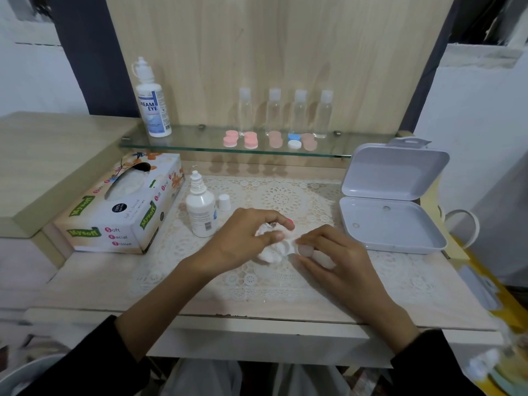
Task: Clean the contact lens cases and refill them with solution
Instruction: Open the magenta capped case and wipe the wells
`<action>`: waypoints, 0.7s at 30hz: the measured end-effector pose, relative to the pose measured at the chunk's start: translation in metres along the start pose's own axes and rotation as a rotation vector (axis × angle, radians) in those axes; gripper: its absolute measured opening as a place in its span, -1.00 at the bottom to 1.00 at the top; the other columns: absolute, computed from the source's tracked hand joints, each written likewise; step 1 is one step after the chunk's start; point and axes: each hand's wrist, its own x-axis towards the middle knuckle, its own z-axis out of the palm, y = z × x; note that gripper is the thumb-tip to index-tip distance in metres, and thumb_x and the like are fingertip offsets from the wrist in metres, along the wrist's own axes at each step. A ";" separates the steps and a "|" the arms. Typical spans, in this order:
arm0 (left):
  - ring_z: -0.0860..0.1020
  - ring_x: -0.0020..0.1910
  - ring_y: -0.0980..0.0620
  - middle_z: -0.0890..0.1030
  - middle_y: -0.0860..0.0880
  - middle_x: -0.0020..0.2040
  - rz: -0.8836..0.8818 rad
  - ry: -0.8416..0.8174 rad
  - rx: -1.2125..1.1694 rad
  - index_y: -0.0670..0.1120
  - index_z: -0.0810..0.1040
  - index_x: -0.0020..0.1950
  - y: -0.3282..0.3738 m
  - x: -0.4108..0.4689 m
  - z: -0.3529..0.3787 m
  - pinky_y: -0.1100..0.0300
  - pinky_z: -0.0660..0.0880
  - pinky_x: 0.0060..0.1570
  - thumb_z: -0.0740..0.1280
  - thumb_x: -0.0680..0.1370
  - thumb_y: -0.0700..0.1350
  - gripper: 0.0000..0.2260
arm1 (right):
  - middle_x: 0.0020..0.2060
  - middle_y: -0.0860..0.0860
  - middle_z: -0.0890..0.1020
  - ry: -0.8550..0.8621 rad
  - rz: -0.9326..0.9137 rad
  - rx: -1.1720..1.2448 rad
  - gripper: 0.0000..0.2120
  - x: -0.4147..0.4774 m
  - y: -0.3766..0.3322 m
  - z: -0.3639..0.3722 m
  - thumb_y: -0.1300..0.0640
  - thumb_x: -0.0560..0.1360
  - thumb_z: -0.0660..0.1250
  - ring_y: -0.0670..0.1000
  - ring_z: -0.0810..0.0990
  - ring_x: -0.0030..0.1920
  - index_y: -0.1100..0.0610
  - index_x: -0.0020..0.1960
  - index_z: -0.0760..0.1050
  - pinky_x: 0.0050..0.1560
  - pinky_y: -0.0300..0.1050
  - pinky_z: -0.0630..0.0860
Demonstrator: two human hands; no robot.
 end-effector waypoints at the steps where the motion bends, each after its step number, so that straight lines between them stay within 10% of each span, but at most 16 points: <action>1: 0.54 0.11 0.26 0.64 0.17 0.06 -0.001 0.003 -0.004 0.05 0.65 0.06 0.000 -0.001 -0.002 0.25 0.40 0.19 0.39 0.52 -0.18 -0.82 | -0.10 -0.02 0.59 0.020 -0.004 -0.011 -0.85 0.000 -0.001 0.000 0.21 0.44 0.51 -0.10 0.58 -0.14 0.21 -0.02 0.62 -0.18 -0.18 0.51; 21: 0.62 -0.22 0.17 0.68 0.06 -0.23 -0.223 0.256 -0.117 -0.04 0.70 -0.14 -0.002 -0.029 0.010 0.35 0.53 -0.19 0.54 0.36 -0.17 -0.89 | -0.15 -0.01 0.61 0.063 0.043 0.037 -0.84 -0.002 0.004 0.002 0.18 0.44 0.51 -0.11 0.59 -0.18 0.23 -0.04 0.65 -0.17 -0.28 0.50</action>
